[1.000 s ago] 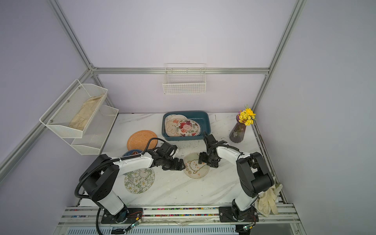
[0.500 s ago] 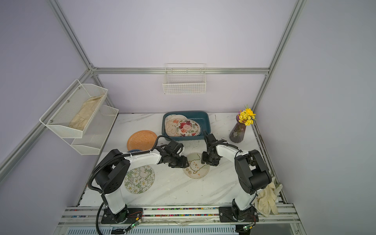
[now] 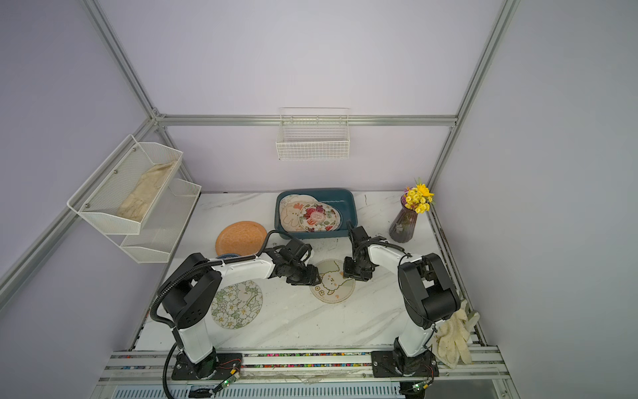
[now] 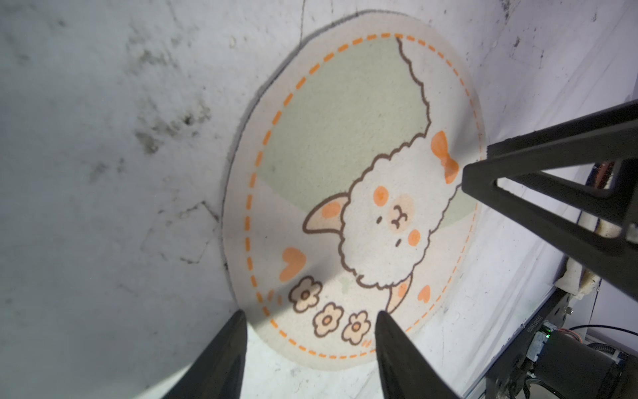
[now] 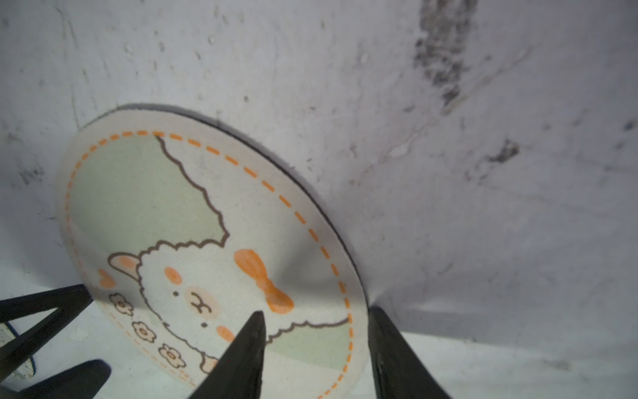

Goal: Put the coasters into the storage box
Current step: Pick up the coaster from the center of the board.

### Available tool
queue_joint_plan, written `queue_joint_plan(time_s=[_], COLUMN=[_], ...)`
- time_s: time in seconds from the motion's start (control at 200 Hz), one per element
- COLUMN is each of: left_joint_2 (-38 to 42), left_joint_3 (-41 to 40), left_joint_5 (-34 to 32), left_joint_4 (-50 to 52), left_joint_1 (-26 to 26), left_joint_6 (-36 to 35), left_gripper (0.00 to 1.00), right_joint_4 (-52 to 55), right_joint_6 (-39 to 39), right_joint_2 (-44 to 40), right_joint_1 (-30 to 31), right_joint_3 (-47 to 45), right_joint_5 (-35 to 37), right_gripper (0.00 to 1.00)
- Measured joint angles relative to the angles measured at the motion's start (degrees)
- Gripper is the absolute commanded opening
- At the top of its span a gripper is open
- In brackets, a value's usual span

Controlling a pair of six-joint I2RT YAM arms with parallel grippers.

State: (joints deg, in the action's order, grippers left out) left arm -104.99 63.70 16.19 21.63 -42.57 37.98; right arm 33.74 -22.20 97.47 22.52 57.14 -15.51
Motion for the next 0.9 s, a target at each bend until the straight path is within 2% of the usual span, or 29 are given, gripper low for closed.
queue_joint_plan(time_s=[0.18,0.275,0.605,0.9], left_joint_2=[-0.1,-0.1,-0.1,2.6], left_joint_3=[0.2,0.2,0.2,0.2], left_joint_5=[0.1,0.1,0.0,-0.7], left_joint_4=[0.2,0.2,0.2,1.0], left_joint_1=[0.0,0.0,0.0,0.7], left_joint_6=[0.2,0.4,0.5,1.4], left_gripper=[0.59,0.59,0.62,0.82], right_joint_4=[-0.8,-1.3,-2.4,0.7], right_joint_6=[0.0,0.1,0.0,-0.3], right_joint_2=[0.3,0.5,1.6,0.0], right_joint_1=[0.0,0.0,0.2,0.3], right_joint_3=[0.0,0.0,0.0,2.4], right_joint_5=[-1.7,-2.5,-4.6,-6.5], right_gripper=[0.45,0.4,0.0,0.0])
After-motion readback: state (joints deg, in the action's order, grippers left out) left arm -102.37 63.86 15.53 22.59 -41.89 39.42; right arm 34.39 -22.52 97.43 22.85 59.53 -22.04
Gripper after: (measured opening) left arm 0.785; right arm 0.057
